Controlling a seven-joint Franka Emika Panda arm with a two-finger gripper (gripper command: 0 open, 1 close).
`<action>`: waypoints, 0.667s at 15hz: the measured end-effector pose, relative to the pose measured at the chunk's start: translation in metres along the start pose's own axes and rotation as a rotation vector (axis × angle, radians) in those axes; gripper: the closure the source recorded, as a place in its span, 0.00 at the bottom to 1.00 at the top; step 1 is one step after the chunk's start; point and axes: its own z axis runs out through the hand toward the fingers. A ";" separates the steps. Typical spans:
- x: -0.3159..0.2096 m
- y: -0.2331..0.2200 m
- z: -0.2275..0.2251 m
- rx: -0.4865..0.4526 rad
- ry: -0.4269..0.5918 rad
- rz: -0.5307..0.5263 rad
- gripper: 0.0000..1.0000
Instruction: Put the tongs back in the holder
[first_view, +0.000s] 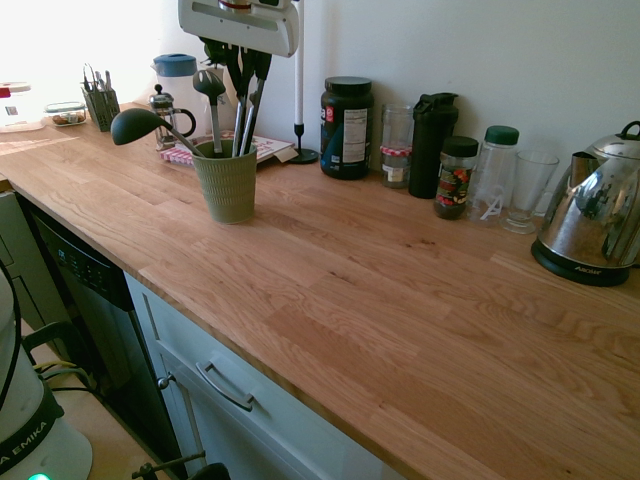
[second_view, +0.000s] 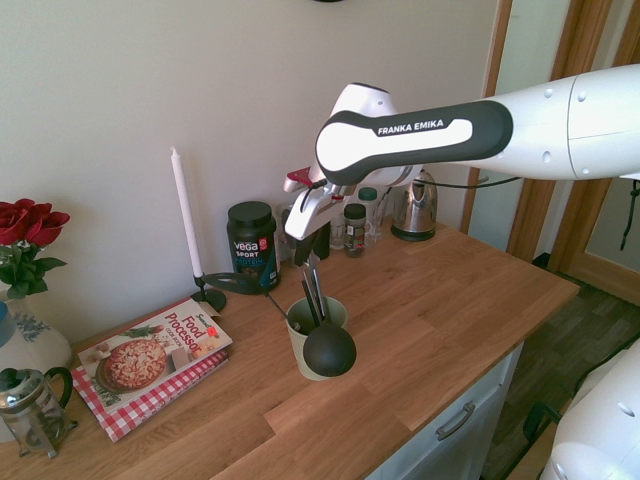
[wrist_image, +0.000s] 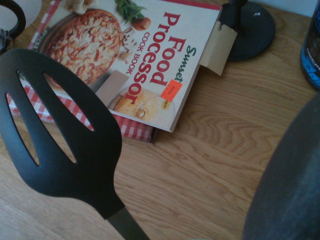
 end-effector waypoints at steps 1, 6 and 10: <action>0.001 0.001 0.004 -0.002 -0.008 -0.014 1.00; 0.005 0.004 0.028 -0.018 -0.064 -0.052 0.00; 0.007 0.005 0.028 -0.009 -0.088 -0.059 0.00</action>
